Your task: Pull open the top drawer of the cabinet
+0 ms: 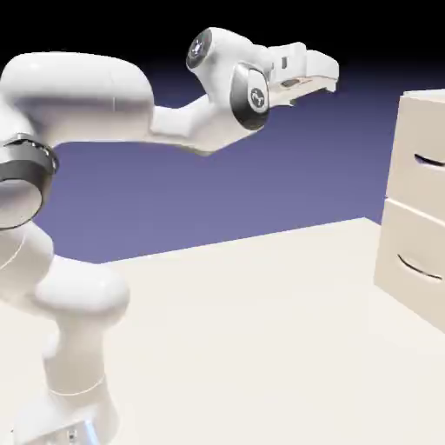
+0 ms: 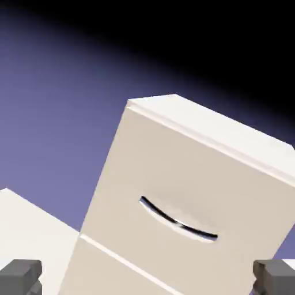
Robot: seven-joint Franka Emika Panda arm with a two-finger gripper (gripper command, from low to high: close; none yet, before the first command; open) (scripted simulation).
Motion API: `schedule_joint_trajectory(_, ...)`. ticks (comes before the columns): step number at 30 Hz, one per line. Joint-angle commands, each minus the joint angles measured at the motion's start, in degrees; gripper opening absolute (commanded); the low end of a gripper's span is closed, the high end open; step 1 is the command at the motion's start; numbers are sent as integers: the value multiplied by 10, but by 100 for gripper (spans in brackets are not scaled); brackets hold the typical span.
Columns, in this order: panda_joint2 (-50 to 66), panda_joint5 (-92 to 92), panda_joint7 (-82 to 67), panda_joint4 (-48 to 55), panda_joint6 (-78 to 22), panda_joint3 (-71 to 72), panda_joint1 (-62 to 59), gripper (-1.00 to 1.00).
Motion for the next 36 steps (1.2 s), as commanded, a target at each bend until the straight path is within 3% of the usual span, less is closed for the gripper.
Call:
schedule_joint_trajectory(1,-3,-23,4,13,-2,-17,21,0)
schedule_joint_trajectory(36,-103,-811,137,475,-83,-620,748,0)
